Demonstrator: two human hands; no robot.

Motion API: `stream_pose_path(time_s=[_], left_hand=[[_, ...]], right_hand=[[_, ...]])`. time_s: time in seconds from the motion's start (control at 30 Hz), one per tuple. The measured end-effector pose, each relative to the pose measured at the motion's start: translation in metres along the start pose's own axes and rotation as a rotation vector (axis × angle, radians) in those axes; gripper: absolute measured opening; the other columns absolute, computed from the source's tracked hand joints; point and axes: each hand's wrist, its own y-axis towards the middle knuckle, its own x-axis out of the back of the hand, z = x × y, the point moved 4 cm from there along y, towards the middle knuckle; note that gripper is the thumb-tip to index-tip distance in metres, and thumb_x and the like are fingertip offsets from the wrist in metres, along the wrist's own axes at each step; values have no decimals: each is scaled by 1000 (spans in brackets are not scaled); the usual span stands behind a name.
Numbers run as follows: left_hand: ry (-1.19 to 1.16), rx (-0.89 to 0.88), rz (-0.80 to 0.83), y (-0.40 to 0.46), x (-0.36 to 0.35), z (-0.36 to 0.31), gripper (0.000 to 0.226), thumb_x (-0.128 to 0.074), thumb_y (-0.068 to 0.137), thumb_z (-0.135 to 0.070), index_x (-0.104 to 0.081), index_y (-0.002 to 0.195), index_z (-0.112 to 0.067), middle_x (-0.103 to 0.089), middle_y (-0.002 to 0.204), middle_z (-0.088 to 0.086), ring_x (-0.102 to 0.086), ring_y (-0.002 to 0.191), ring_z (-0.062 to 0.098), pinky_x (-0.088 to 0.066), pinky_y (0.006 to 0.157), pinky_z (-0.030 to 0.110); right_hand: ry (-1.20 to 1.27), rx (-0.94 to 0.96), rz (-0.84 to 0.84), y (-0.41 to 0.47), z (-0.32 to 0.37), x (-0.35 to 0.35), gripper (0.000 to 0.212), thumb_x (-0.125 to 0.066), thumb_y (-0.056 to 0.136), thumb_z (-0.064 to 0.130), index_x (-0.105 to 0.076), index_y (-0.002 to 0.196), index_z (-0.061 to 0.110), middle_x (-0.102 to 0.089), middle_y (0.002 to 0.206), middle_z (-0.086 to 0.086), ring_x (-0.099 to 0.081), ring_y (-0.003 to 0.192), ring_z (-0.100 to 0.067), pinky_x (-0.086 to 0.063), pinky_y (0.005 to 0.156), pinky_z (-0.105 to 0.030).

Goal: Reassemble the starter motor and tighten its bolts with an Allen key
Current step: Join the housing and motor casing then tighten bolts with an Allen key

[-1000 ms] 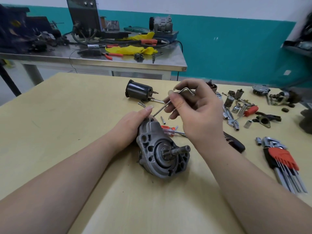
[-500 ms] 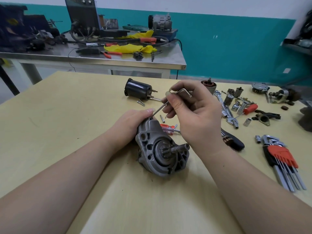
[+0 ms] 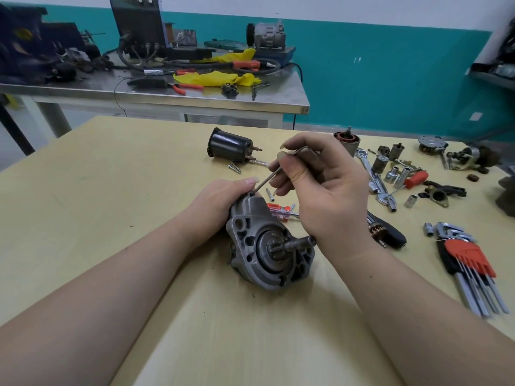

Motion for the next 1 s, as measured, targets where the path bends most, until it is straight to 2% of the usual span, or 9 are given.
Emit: stream_pose_path(time_s=[0.13,0.2,0.33,0.43,0.57,0.67,0.77,0.87,1.0], left_hand=[[0,-6,-5,0,0,-1,89,-56,84,-70,-58,96,18,-57,82,18,-50,78,26,-48,92,64],[-3,-6,-8,-1,0,-2,87,-56,85,-69,-58,95,17,-57,81,18,-51,77,26,-47,85,58],[-6,-6,-17,-4,1,-4,87,-57,83,-68,-58,94,18,-57,81,16,-51,77,25,-42,84,45],[1,-11,-10,-3,0,-4,86,-57,85,-67,-58,95,19,-56,81,18,-50,78,26,-43,83,47],[32,-30,-17,-1,1,-2,80,-54,92,-64,-62,93,16,-60,80,16,-53,76,23,-49,89,54],[51,-37,-23,0,1,-1,81,-52,89,-68,-65,92,13,-64,80,20,-57,77,23,-49,96,58],[66,-50,-31,1,2,-1,82,-52,88,-69,-66,92,12,-66,83,29,-58,77,23,-48,97,58],[60,-50,-32,1,3,1,83,-53,86,-70,-64,91,12,-63,79,14,-56,76,22,-49,95,57],[65,-49,-20,1,2,1,85,-51,87,-72,-65,92,12,-63,80,14,-56,77,22,-48,97,60]], right_hand=[[-10,33,45,-2,5,-2,25,-66,102,3,-71,115,25,-75,88,-5,-73,74,-27,-60,66,-34],[-4,48,77,-2,9,1,21,-64,104,10,-73,121,19,-76,93,-4,-74,77,-28,-59,66,-33],[109,-100,81,-3,10,2,28,-53,110,22,-77,115,9,-78,100,-12,-73,80,-35,-56,59,-31],[107,-195,-4,-3,7,-2,32,-52,110,23,-78,104,6,-78,91,-15,-73,75,-36,-53,53,-32],[-199,-2,-142,-4,13,4,31,-57,108,18,-81,91,9,-75,70,-8,-69,59,-21,-51,57,-29],[-253,52,-140,-3,15,7,32,-57,106,13,-80,84,9,-66,62,-12,-62,56,-22,-49,58,-28],[-56,-121,-70,1,11,6,26,-54,105,15,-79,109,21,-61,66,-10,-56,62,-13,-44,57,-22],[199,-295,-15,7,8,6,28,-53,100,14,-80,104,20,-56,64,-6,-47,59,-15,-38,52,-20],[375,-425,165,12,4,7,29,-51,100,16,-80,98,14,-55,61,-10,-44,55,-20,-32,49,-28]])
